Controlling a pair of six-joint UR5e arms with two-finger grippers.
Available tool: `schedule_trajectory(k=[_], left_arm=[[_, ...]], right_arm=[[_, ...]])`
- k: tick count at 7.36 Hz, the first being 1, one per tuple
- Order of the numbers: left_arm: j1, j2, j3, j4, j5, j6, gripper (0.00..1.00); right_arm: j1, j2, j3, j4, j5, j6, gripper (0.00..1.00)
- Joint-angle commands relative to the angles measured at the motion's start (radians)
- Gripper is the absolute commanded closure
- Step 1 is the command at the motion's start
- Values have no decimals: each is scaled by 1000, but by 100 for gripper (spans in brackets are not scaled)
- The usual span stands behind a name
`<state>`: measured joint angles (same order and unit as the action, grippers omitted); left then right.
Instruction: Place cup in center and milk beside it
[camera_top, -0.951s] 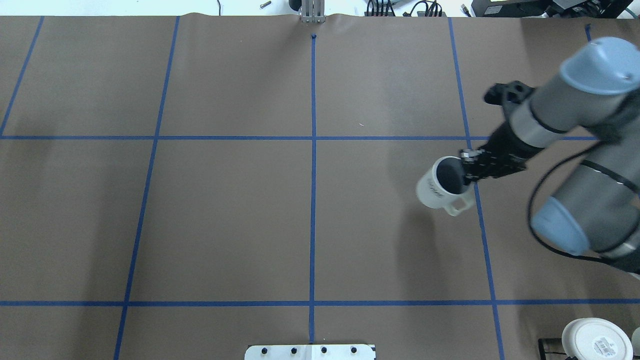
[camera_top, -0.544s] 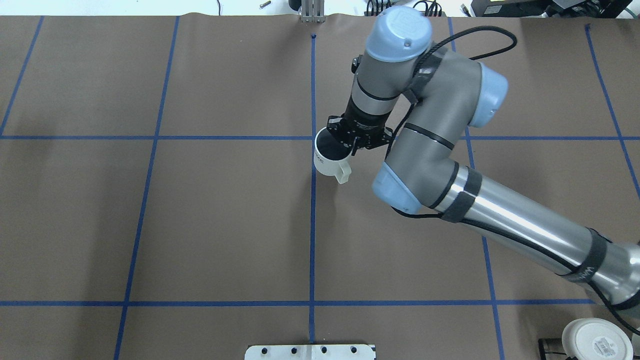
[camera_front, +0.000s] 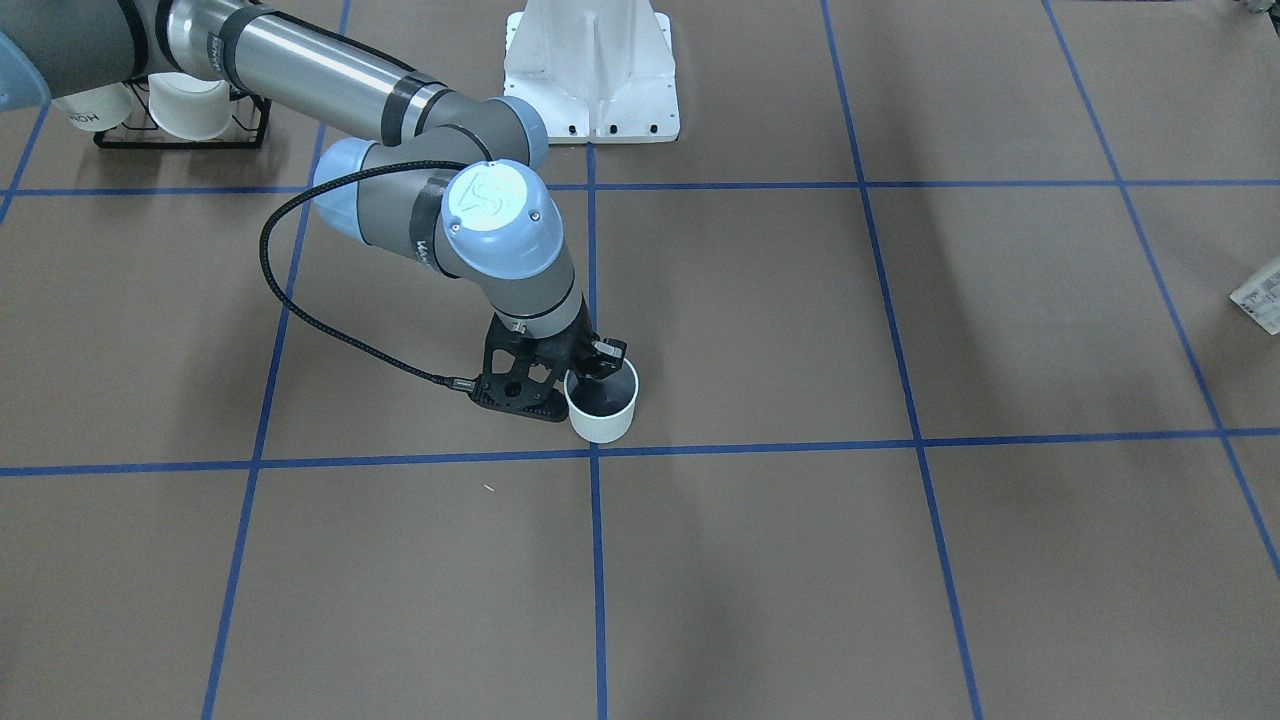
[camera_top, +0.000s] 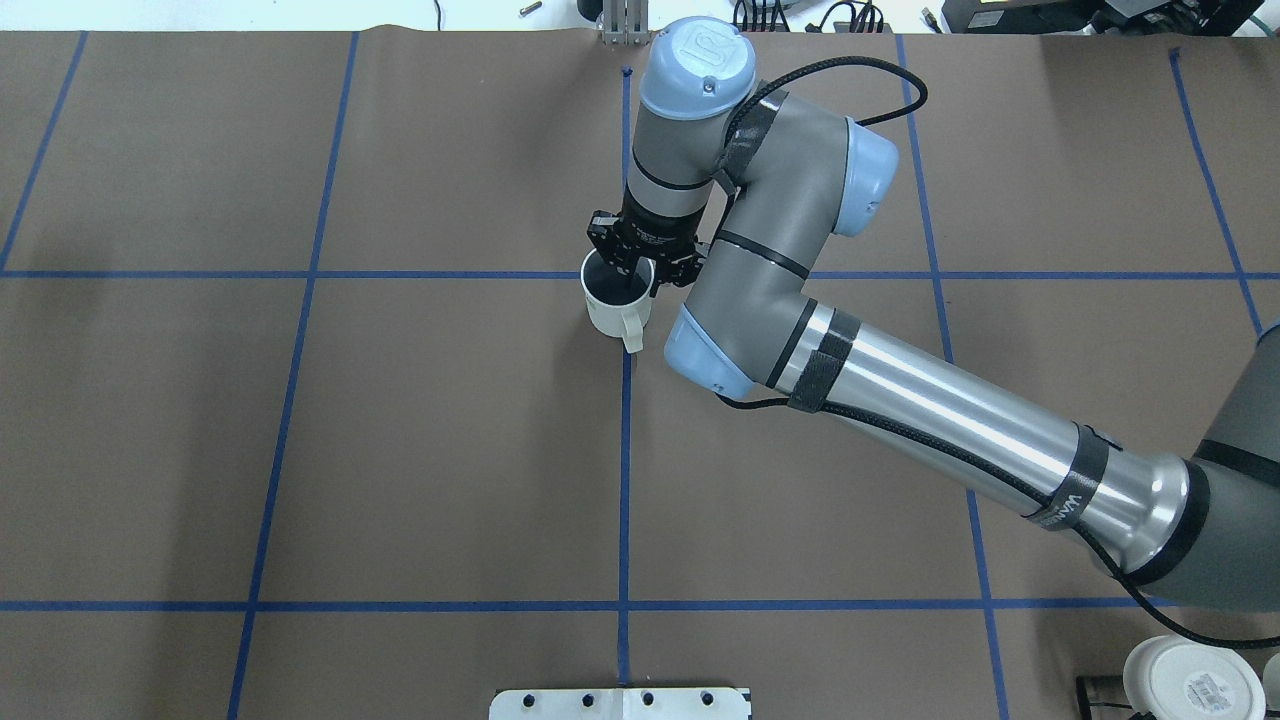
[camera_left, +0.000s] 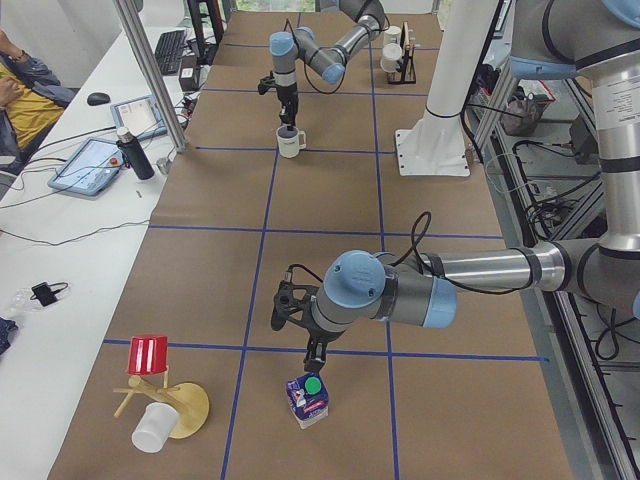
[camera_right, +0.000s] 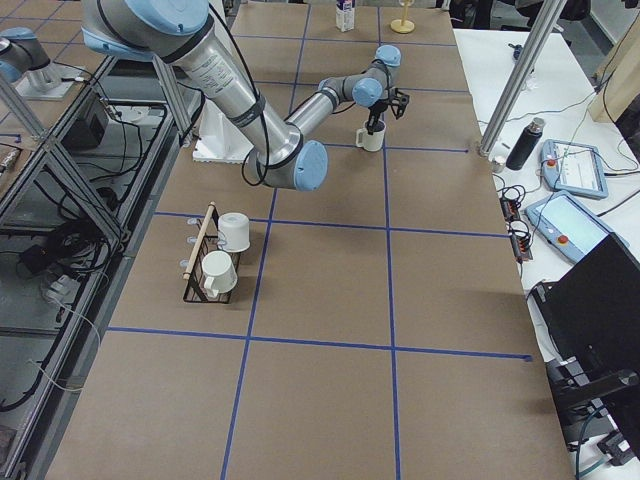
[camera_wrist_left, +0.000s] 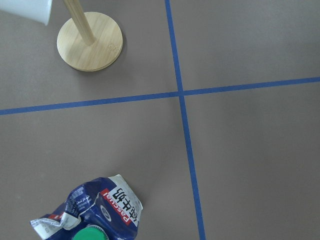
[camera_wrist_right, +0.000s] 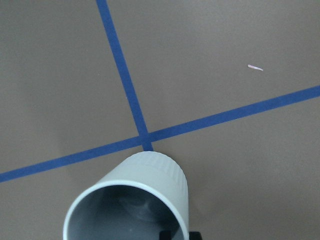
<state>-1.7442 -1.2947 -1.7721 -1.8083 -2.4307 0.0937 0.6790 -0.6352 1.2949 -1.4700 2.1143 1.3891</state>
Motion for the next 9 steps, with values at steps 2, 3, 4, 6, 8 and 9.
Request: schedule_trajectory(k=[2, 3, 4, 6, 8, 9], left_arm=[[-9, -72, 184, -2, -1, -116, 2], [-9, -74, 190, 0, 1, -187, 2], [-9, -80, 221, -3, 7, -221, 2], [-9, -90, 252, -25, 16, -330, 2], [-9, -89, 276, -67, 22, -394, 2], [-8, -90, 295, -90, 22, -411, 2]], right_arm=[[36, -23, 61, -10, 12, -1, 0], [36, -44, 98, -10, 9, -1, 0], [34, -79, 131, -9, 3, -1, 0], [36, -104, 164, -10, 1, 2, 0], [36, -127, 199, -10, 0, 7, 0], [36, -135, 211, -12, 0, 7, 0]])
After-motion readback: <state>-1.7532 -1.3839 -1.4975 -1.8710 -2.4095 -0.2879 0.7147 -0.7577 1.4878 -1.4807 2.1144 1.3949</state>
